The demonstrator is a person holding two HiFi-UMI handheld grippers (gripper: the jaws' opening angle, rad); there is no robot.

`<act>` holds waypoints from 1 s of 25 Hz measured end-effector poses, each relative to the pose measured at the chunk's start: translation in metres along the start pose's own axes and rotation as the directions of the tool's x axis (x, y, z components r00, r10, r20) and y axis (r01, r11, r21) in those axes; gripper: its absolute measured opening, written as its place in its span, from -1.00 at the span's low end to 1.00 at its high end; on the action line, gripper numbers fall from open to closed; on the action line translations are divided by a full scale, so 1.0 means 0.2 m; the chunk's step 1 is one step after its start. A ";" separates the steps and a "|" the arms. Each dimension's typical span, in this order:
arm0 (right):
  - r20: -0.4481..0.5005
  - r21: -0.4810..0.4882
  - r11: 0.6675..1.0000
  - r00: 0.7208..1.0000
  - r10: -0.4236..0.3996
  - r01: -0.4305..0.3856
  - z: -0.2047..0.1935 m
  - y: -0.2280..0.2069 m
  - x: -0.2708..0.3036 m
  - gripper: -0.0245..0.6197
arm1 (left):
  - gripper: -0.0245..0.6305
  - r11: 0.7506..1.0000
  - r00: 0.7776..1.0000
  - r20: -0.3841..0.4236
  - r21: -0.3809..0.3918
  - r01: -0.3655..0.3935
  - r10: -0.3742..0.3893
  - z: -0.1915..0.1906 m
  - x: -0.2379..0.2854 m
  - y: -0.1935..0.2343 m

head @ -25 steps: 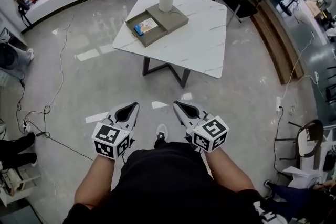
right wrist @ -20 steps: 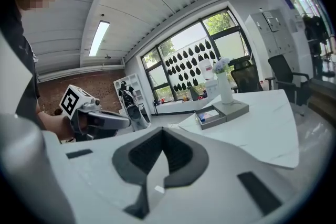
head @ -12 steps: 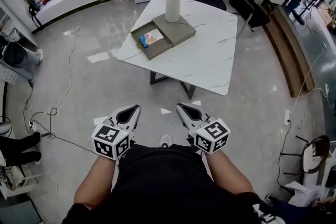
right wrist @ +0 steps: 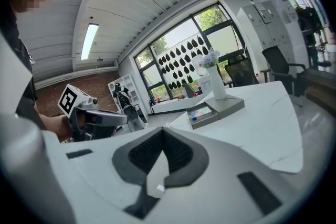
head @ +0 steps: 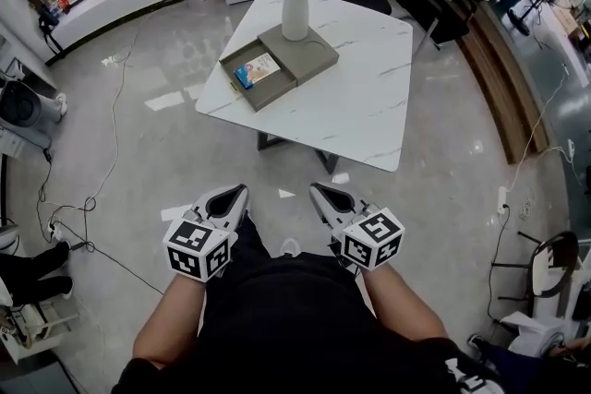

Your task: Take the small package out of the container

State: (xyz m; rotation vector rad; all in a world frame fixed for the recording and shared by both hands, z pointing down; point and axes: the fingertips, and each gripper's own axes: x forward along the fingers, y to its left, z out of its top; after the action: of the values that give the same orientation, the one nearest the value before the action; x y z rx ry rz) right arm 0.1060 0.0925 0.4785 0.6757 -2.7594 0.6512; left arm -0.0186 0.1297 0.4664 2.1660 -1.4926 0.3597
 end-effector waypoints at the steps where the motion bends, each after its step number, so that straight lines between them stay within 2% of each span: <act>1: -0.005 0.003 1.000 1.000 -0.005 0.005 0.00 -0.02 0.02 -0.92 | -0.92 1.000 1.000 0.000 0.001 0.005 -0.005 0.00 0.02 0.02; 7: -0.015 -0.006 1.000 0.999 -0.030 0.030 0.07 -0.12 0.21 -0.92 | -0.92 1.000 1.000 -0.010 -0.004 0.023 -0.023 0.06 0.16 0.23; 11: -0.008 -0.014 0.999 0.999 -0.050 0.050 0.22 -0.21 0.36 -0.92 | -0.92 0.999 0.999 0.001 0.022 0.038 -0.038 0.24 0.28 0.39; 19: 0.047 -0.016 0.992 0.991 -0.128 0.128 0.62 -0.36 0.71 -0.92 | -0.92 0.986 0.993 0.002 0.114 0.121 -0.122 0.64 0.52 0.72; 25: 0.073 0.026 0.975 0.972 -0.223 0.222 0.75 -0.49 0.96 -0.92 | -0.92 0.959 0.982 -0.050 0.212 0.188 -0.182 0.79 0.71 0.97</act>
State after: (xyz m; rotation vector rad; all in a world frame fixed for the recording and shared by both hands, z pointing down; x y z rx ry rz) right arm -0.0302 -0.1290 0.4434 1.0159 -2.6918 0.6135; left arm -0.1545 -0.1226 0.4460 2.4360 -1.2711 0.5075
